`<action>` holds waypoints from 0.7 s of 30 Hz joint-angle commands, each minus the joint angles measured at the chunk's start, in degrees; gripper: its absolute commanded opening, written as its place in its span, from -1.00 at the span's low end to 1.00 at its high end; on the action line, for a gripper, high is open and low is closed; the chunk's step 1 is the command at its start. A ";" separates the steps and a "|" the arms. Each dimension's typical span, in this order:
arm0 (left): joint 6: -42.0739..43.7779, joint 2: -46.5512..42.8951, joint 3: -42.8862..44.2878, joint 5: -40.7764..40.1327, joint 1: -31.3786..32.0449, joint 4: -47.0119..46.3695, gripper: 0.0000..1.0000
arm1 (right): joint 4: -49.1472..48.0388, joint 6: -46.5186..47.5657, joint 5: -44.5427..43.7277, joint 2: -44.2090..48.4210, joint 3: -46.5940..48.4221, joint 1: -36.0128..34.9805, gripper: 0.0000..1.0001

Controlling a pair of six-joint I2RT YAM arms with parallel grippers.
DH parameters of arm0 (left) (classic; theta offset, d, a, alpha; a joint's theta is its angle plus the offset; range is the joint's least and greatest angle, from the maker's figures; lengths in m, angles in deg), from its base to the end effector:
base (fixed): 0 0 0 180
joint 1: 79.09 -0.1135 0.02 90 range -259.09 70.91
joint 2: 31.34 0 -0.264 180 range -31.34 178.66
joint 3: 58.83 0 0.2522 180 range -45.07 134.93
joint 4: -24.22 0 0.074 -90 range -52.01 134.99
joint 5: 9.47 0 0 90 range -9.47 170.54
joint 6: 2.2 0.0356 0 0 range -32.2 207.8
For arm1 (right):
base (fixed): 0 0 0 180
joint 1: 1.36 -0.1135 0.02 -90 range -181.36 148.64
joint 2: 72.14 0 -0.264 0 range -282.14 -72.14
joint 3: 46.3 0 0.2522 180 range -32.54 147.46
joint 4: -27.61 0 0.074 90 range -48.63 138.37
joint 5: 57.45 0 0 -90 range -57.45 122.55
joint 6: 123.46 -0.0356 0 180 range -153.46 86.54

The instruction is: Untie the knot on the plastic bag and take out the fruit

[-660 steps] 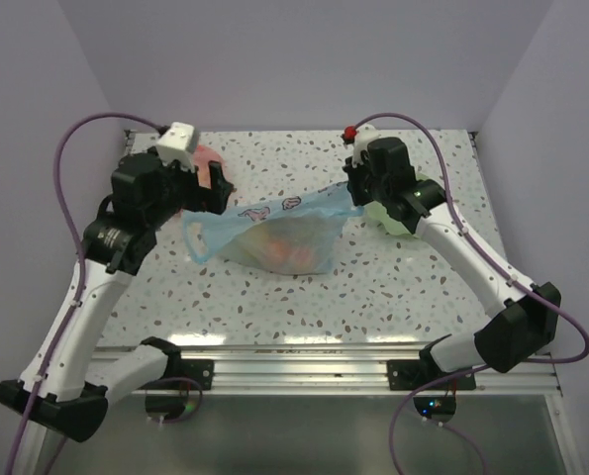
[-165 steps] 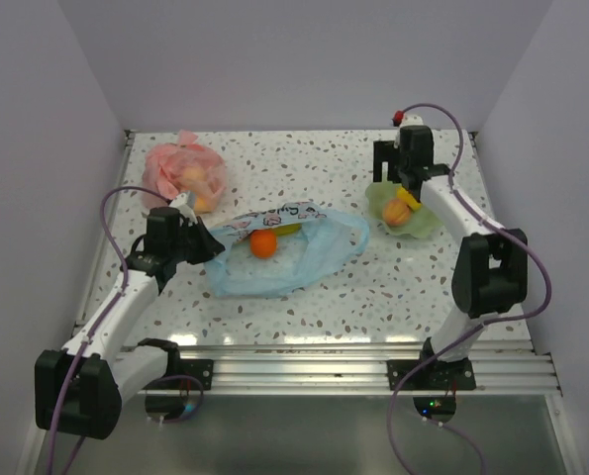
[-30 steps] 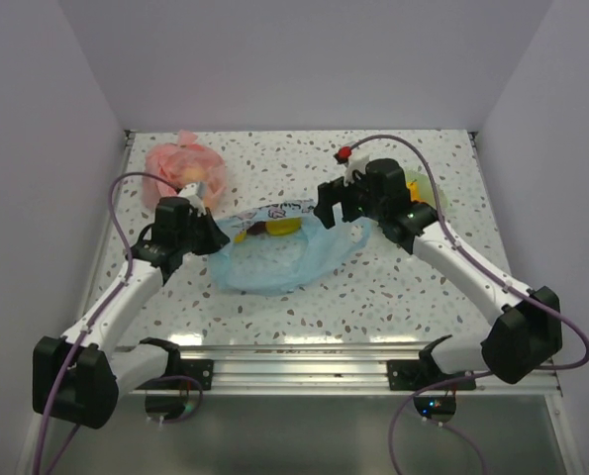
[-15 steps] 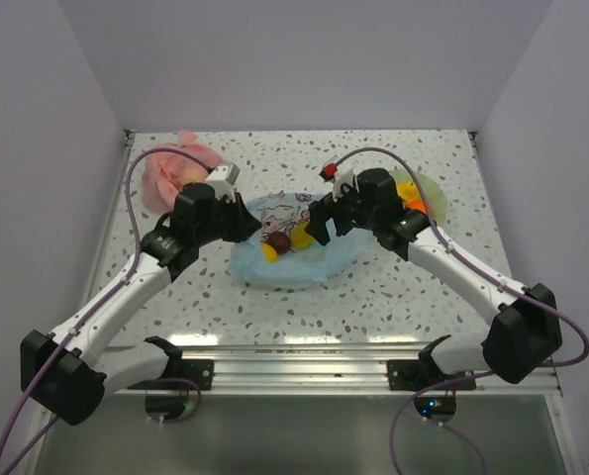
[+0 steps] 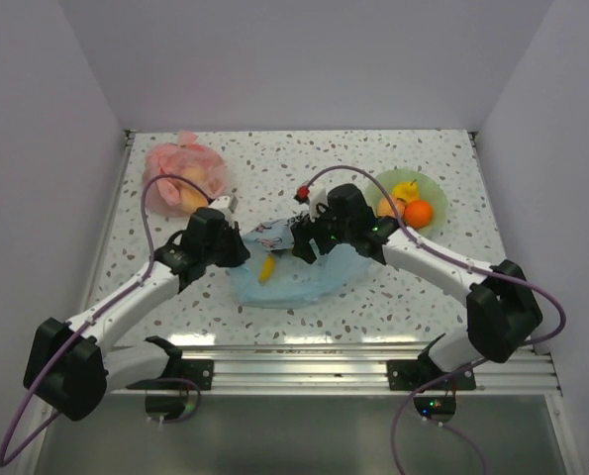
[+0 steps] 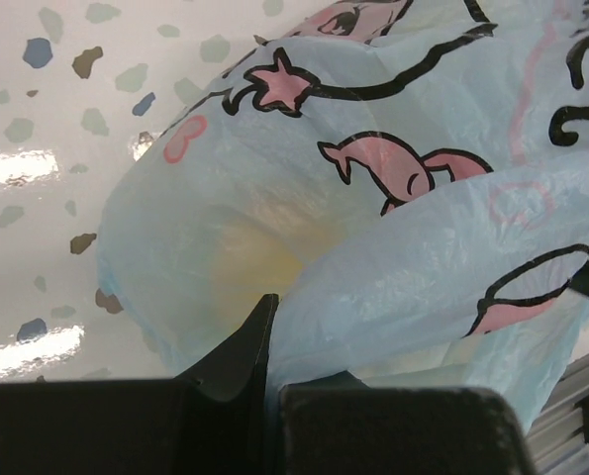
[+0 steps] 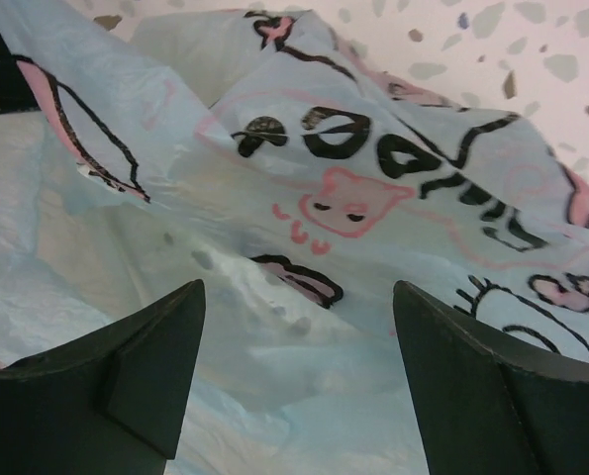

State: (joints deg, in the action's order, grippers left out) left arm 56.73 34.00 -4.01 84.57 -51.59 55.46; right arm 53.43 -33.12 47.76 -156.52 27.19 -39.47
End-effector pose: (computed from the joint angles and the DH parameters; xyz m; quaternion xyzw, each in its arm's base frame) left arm 0.2113 -0.1128 0.2344 -0.0140 0.9121 -0.2278 0.3405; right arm 0.2528 0.2102 0.2638 -0.3478 0.8170 0.2558 0.3823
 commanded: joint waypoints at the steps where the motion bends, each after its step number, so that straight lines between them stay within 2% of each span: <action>1: -1.80 -1.79 -0.37 -5.42 0.00 -3.14 -1.00 | -4.14 -2.27 1.50 -2.98 0.39 -3.54 0.56; 4: -2.07 -2.67 0.86 -5.88 0.00 -4.03 -1.00 | -6.60 -4.72 -1.74 -4.74 -0.31 -6.18 0.51; 7: -1.10 -2.76 2.71 -5.18 -0.08 -3.41 -1.00 | -9.41 -11.03 -7.19 -6.14 -1.88 -7.07 0.41; 11: -1.27 -2.76 3.68 -4.30 0.09 -2.80 -1.00 | -11.79 -14.65 -8.78 -7.73 -3.12 -7.33 0.40; 13: -1.36 -2.68 3.85 -4.56 0.00 -2.62 -1.00 | -11.79 -15.45 -12.73 -6.68 -3.56 -7.59 0.42; 15: -1.54 -2.68 4.12 -5.17 0.00 -1.83 -1.00 | -11.27 -15.28 -18.16 -3.35 -3.91 -7.42 0.50; 18: -1.63 -2.50 4.38 -6.49 0.00 -1.04 -1.00 | -6.37 -13.79 -31.69 0.87 -2.25 -7.51 0.57; 19: -1.71 -2.41 4.38 -6.67 0.00 -0.95 -1.00 | -5.12 -13.61 -39.03 1.84 -0.68 -7.25 0.59; 21: -1.80 -2.15 4.64 -6.76 0.00 -0.69 -1.00 | -2.40 -13.35 -44.18 4.64 1.52 -7.24 0.61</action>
State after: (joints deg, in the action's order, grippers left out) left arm 55.79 32.30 -1.89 79.54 -51.59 55.46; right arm 48.20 -46.14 20.22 -157.92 23.89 -46.99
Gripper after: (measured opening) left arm 0.027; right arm 0.800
